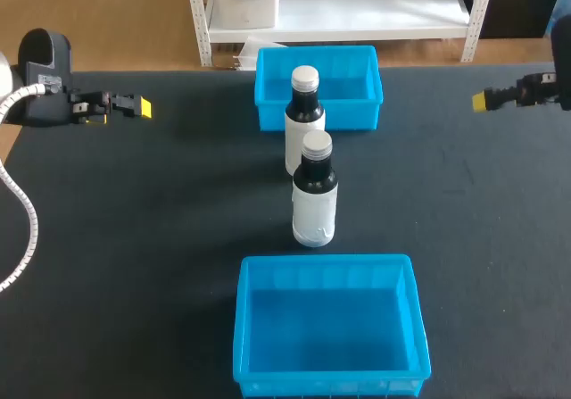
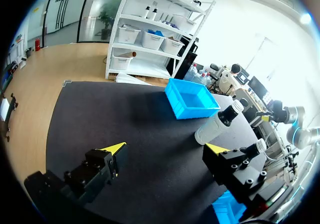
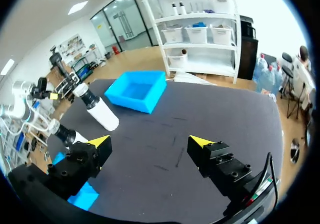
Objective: Pick up the bottle, and place it in the far bin if it is heavy, or in the near bin if it is light.
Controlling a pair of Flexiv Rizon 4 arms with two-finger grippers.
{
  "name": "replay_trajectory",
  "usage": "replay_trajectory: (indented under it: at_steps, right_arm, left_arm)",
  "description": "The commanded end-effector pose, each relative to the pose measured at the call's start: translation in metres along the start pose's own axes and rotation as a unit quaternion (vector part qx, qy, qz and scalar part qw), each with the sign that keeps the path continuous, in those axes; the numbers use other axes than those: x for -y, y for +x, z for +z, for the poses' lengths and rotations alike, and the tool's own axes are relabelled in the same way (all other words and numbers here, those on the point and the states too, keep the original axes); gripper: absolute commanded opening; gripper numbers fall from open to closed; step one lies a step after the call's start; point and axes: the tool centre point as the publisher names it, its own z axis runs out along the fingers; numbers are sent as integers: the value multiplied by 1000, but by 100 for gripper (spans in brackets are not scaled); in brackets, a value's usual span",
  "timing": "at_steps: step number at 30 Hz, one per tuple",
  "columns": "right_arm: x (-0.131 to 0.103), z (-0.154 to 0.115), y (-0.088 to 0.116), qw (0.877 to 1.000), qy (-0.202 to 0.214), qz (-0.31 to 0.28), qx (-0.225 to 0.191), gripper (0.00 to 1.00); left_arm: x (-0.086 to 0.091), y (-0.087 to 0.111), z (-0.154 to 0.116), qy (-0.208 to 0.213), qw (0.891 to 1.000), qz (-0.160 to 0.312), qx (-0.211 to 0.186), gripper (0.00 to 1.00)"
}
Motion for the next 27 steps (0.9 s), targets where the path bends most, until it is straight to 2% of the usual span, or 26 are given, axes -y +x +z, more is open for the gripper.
replay_trajectory:
  at_steps: [1, 21, 25, 27]
  right_arm:
    - [9, -19, 0, 923, -264, -262, -103, 100]
    - [9, -19, 0, 923, -264, -262, -103, 100]
    - [-20, -17, 6, 899, -291, -320, -68, 100]
    - [-32, -15, 11, 896, -293, -329, -64, 100]
  left_arm:
    - [0, 0, 0, 0, 1000, 0, 0, 100]
    - [0, 0, 0, 0, 1000, 0, 0, 100]
    - [0, 0, 0, 0, 1000, 0, 0, 100]
    - [0, 0, 0, 0, 1000, 0, 0, 100]
